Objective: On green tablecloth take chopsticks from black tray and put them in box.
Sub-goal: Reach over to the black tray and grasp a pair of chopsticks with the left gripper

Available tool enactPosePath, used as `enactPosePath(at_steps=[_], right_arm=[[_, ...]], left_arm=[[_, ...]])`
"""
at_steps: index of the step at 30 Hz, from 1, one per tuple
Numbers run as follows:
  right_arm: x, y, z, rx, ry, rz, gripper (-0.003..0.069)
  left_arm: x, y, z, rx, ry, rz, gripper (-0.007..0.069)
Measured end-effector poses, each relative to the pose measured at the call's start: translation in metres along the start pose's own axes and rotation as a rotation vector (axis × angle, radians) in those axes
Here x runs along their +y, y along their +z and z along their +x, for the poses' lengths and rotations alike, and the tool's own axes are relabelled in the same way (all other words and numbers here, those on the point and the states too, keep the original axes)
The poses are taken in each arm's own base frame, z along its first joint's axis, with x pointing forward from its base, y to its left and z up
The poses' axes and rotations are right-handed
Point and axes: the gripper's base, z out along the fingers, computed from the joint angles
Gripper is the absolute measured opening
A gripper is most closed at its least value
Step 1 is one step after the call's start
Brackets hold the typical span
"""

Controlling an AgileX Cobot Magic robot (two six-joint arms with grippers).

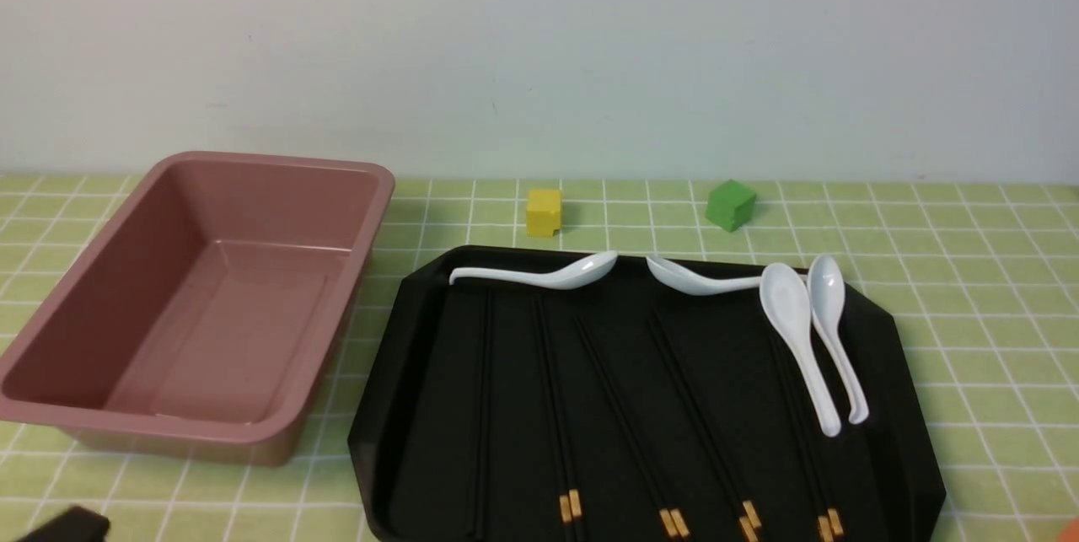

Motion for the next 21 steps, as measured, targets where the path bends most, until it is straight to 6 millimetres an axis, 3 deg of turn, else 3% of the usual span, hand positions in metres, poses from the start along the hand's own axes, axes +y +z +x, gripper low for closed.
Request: enactPosePath(at_steps=[5, 8, 12, 17, 21], right_arm=[[0.0, 0.0, 0.0, 0.0, 0.0, 0.0, 0.024], [0.0, 0.0, 0.0, 0.0, 0.0, 0.0, 0.024], [0.0, 0.0, 0.0, 0.0, 0.0, 0.0, 0.024], [0.0, 0.0, 0.0, 0.0, 0.0, 0.0, 0.024], [0.0, 0.0, 0.0, 0.0, 0.0, 0.0, 0.024]], left_arm=[[-0.068, -0.014, 0.002, -0.025, 0.25, 0.179, 0.0039], [-0.101, -0.002, 0.008, 0.073, 0.42, 0.094, -0.0013], [-0.108, 0.04, 0.015, 0.36, 0.559, -0.248, -0.0013], [-0.086, 0.102, 0.006, 0.737, 0.628, -0.763, -0.0013], [-0.076, 0.156, 0.002, 0.901, 0.601, -0.868, -0.0013]])
